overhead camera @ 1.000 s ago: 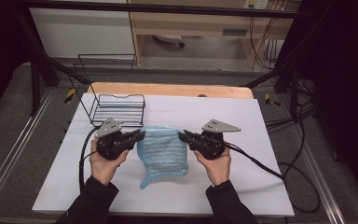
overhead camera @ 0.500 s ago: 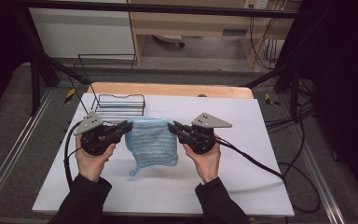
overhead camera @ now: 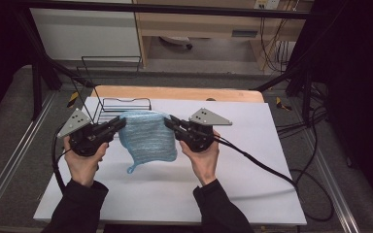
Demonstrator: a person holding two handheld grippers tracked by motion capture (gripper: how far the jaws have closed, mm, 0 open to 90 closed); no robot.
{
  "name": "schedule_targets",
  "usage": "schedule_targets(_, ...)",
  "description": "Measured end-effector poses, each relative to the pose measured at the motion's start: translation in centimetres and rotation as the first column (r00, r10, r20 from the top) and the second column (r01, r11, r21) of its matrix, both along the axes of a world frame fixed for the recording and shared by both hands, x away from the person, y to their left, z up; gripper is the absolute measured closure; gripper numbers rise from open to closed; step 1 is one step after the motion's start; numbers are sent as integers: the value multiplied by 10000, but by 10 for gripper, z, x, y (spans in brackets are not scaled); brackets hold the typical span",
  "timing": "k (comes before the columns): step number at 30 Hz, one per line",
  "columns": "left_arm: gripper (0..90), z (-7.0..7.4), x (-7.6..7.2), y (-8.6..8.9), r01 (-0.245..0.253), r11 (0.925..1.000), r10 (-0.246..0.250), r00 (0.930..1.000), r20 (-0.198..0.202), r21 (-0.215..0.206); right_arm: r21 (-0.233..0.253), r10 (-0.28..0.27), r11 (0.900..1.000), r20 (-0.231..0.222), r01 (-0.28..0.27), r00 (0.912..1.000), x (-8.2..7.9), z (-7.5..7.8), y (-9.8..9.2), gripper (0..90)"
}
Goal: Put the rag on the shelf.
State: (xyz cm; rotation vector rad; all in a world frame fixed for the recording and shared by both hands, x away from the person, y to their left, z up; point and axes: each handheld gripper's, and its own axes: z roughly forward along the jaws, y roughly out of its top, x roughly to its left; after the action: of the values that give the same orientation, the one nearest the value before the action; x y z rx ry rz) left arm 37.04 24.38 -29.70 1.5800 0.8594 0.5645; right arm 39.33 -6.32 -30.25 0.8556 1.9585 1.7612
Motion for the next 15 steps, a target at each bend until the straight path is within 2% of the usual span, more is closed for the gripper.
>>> schedule_targets(8,828,12,4,20,-351,9988,362,9988,324,-337,229,22,9997,443,-33,9990,10,11,24,828)
schedule_targets(15,828,24,7,32,-517,9971,554,9962,669,-558,298,39,9995,698,-60,9976,16,20,36,828)
